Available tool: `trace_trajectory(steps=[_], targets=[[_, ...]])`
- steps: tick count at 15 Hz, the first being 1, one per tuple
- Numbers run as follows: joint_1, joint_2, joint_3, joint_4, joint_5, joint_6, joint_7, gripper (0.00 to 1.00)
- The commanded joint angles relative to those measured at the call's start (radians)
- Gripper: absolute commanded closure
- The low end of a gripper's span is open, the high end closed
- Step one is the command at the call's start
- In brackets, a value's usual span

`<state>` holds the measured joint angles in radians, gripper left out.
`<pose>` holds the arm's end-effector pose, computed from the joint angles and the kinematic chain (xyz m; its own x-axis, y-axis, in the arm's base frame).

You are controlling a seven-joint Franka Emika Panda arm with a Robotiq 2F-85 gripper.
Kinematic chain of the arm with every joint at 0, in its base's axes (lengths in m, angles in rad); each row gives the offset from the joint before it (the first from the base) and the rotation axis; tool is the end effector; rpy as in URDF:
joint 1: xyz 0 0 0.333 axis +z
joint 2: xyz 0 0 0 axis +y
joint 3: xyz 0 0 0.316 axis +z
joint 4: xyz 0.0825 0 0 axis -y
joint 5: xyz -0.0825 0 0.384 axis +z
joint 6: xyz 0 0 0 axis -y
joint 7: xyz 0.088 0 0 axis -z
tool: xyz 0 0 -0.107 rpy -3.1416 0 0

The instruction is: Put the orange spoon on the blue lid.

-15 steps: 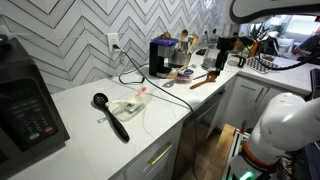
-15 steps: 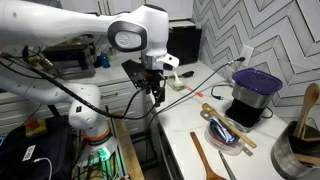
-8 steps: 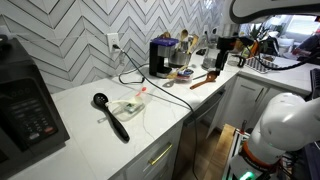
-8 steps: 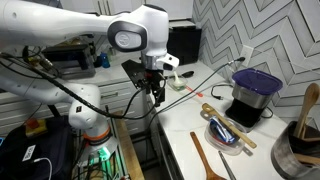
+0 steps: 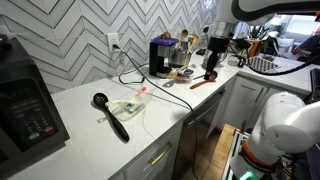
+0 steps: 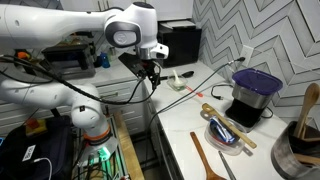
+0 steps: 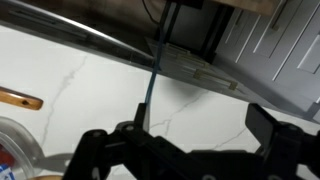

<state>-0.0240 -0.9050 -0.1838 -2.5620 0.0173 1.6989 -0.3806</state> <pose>0.2797 -0.0668 0.5348 0.9693 0.2287 0.0903 0.2395 -0.9612 -0.1370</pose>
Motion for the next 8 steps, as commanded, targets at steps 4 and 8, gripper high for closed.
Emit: trace_trajectory(steps=[4,8], targets=[[0.069,-0.037,0.060,-0.035,0.012,0.090,0.034,0.00],[0.068,-0.035,0.055,-0.032,0.012,0.090,0.033,0.00]])
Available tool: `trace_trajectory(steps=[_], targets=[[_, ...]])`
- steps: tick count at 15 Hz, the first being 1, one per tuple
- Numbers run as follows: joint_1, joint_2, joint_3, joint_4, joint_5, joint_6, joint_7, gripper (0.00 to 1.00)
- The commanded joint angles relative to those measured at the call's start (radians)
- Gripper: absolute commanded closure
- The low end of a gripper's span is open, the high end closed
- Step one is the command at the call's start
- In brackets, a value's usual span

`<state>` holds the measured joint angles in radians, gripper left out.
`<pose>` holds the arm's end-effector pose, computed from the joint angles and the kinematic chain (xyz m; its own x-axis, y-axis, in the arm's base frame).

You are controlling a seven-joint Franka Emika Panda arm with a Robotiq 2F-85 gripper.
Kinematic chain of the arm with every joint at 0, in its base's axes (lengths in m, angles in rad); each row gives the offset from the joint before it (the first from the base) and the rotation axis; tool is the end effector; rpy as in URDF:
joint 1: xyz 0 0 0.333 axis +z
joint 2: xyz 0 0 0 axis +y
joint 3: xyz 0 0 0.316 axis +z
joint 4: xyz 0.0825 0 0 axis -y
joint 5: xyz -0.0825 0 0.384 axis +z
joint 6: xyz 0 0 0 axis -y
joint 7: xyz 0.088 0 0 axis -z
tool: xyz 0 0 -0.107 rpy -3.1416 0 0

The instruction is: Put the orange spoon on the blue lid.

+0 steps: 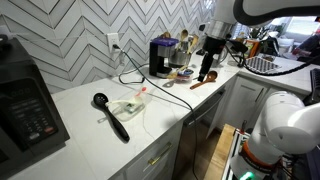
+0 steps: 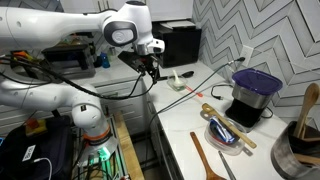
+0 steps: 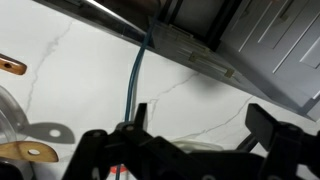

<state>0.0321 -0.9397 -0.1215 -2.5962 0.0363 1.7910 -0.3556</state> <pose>0.2846 -0.0286 0.5395 0.9427 0.2884 0.1675 0.3046 -0.9491 -0.0805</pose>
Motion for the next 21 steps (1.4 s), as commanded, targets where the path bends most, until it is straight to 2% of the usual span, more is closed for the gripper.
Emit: trace_trajectory(steps=[1,4,6,9,11,13,15,17,19,21], targets=[[0.012,0.000,-0.008,0.003,-0.007,-0.002,0.008,0.00],[0.009,0.014,0.002,0.001,0.009,0.010,0.040,0.00],[-0.004,0.095,0.064,0.002,0.066,0.141,0.201,0.00],[-0.003,0.278,0.155,0.067,0.122,0.352,0.397,0.00],[-0.027,0.394,0.223,0.117,0.111,0.471,0.537,0.00],[-0.057,0.519,0.282,0.197,0.075,0.538,0.688,0.00],[-0.095,0.647,0.330,0.303,0.020,0.568,0.839,0.00],[-0.127,0.768,0.357,0.429,-0.060,0.549,0.993,0.00],[-0.131,0.881,0.349,0.555,-0.151,0.511,1.137,0.00],[-0.106,0.996,0.316,0.679,-0.245,0.476,1.278,0.00]])
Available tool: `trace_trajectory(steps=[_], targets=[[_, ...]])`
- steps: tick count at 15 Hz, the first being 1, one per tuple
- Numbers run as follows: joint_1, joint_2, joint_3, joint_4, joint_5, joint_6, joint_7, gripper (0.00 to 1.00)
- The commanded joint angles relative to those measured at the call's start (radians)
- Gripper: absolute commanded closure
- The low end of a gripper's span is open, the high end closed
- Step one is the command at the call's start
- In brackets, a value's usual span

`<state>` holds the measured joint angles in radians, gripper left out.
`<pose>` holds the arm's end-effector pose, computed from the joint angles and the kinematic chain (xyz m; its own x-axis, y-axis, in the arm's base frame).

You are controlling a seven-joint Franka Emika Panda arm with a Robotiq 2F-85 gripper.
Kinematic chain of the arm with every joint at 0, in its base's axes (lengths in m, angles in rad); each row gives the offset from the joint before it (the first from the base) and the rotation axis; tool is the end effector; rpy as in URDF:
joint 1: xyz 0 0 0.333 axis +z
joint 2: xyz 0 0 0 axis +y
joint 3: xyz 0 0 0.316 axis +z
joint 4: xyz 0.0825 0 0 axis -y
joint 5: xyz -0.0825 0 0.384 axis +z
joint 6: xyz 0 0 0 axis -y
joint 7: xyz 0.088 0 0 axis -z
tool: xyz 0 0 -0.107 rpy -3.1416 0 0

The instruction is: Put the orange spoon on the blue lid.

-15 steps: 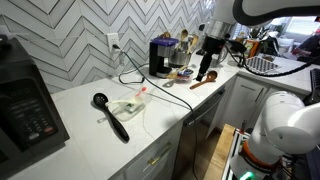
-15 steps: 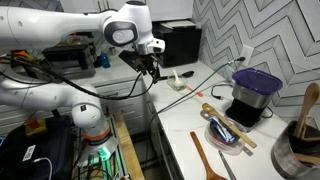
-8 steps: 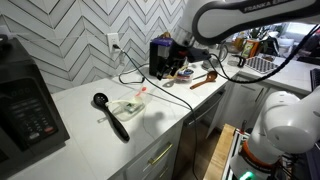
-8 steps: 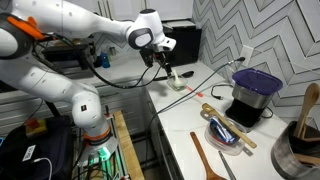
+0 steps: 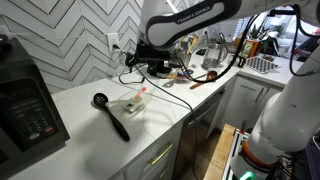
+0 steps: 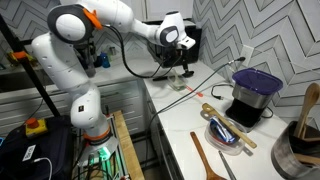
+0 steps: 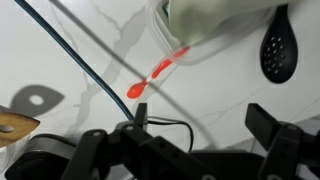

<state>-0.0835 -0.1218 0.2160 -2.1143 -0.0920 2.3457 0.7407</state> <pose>0.5426 0.0746 0.5033 0.7921 -0.5173 0.3240 -0.4977 -0.8547 -0.1477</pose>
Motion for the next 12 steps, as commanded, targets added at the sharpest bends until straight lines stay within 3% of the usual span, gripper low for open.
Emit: trace_trajectory(steps=[1,4,9,10,12], targets=[[0.028,0.235,-0.043,0.256,-0.158,-0.099,0.247,0.00],[0.098,0.369,-0.110,0.402,-0.210,-0.187,0.410,0.00],[0.138,0.289,-0.155,0.288,-0.020,-0.222,0.551,0.00],[0.148,0.343,-0.158,0.351,-0.064,-0.203,0.493,0.00],[0.155,0.341,-0.164,0.352,-0.059,-0.205,0.496,0.00]])
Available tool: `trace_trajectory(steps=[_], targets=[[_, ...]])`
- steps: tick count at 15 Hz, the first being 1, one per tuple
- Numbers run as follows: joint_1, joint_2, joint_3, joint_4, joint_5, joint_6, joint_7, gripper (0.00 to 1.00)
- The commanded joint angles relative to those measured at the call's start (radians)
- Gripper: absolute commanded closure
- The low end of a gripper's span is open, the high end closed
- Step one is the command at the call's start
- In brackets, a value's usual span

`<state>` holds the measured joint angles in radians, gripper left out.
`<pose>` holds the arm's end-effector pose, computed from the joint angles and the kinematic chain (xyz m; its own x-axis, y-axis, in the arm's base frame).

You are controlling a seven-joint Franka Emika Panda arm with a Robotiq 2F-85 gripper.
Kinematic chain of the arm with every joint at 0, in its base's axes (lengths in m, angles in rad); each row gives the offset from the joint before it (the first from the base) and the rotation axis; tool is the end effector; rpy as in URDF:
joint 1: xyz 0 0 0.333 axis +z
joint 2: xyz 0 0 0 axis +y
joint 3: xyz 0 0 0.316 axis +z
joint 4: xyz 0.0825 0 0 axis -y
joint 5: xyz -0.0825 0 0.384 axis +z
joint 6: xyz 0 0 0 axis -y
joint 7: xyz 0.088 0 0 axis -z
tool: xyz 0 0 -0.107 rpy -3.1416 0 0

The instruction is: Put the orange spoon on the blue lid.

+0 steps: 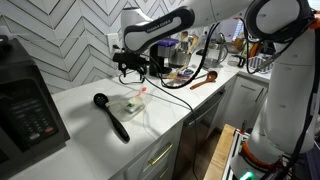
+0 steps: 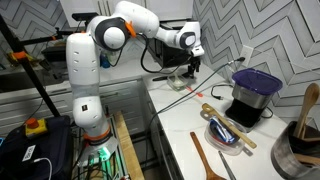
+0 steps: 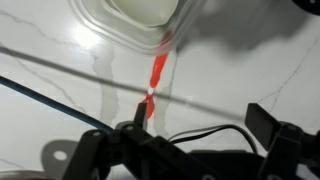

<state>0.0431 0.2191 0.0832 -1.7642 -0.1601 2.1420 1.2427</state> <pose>0.6342 0.0702 0.4542 0.4876 -0.8562 0.1710 -0.8551 -0.5078 -0.1044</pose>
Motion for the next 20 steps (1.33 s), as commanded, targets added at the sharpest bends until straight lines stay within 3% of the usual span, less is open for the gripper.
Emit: trace_trajectory(steps=[1,10,11,12,14,15,16,19,20], targets=[[0.030,0.000,-0.032,0.003,0.008,-0.002,-0.006,0.00],[0.028,0.019,-0.082,-0.064,-0.024,-0.002,0.001,0.00],[0.029,0.015,-0.082,-0.076,-0.019,-0.008,-0.001,0.04],[0.031,0.013,-0.082,-0.091,-0.020,-0.002,-0.006,0.19],[0.031,0.011,-0.083,-0.111,-0.019,0.010,-0.004,0.14],[0.028,0.011,-0.082,-0.124,-0.012,0.031,-0.012,0.18],[0.026,0.014,-0.083,-0.133,-0.009,0.057,-0.012,0.13],[0.021,0.035,-0.086,-0.145,0.025,0.134,-0.007,0.15],[0.021,0.042,-0.087,-0.149,0.038,0.155,-0.008,0.21]])
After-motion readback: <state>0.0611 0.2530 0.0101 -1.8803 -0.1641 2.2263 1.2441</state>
